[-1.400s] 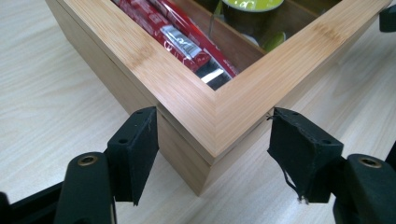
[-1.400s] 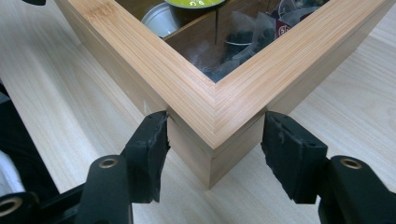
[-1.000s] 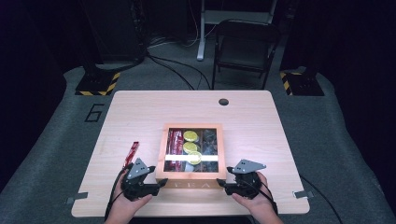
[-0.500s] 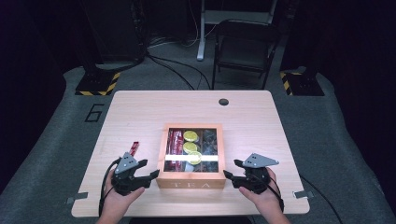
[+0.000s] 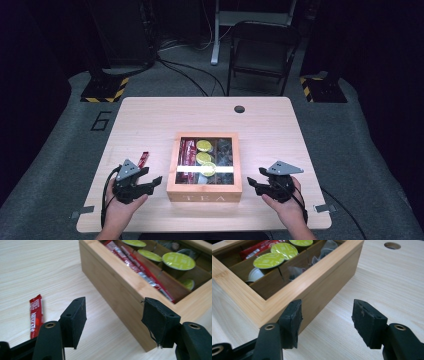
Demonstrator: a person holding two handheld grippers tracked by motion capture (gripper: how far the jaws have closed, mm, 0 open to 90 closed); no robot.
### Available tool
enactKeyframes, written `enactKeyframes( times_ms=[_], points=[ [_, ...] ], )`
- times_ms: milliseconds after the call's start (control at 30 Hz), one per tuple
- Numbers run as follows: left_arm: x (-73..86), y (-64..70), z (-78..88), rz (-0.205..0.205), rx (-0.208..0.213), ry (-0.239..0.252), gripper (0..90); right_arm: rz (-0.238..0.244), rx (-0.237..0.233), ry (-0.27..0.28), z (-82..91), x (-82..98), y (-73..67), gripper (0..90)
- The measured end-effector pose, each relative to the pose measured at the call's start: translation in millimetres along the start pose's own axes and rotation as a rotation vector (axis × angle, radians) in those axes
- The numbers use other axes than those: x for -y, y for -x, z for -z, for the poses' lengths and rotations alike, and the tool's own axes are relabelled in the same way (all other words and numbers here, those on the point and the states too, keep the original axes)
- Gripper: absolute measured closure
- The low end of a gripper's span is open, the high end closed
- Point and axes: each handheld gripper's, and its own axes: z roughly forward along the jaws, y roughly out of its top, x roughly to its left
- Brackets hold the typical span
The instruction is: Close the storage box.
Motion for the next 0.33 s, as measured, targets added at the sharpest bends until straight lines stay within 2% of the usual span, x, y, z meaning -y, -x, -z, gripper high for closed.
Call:
enactKeyframes(
  times_ms=[133, 233, 300, 333],
  points=[
    [3.4, -8.5, -3.3, 0.018, -0.019, -0.015, 35.6, -0.041, -0.012, -0.008, -3.6, 3.1, 4.4, 40.3],
    [4.5, -12.9, -4.6, 0.038, -0.034, -0.019, 35.5, -0.036, -0.024, 0.004, -2.3, 2.2, 2.6, 39.0],
    [4.1, -15.3, -3.9, 0.04, -0.049, -0.012, 35.0, -0.017, -0.063, 0.028, 0.5, 0.1, -2.0, 36.9],
    [4.1, -15.3, -3.9, 0.04, -0.049, -0.012, 34.8, -0.017, -0.063, 0.028, 0.5, 0.1, -2.0, 36.9]
  ],
)
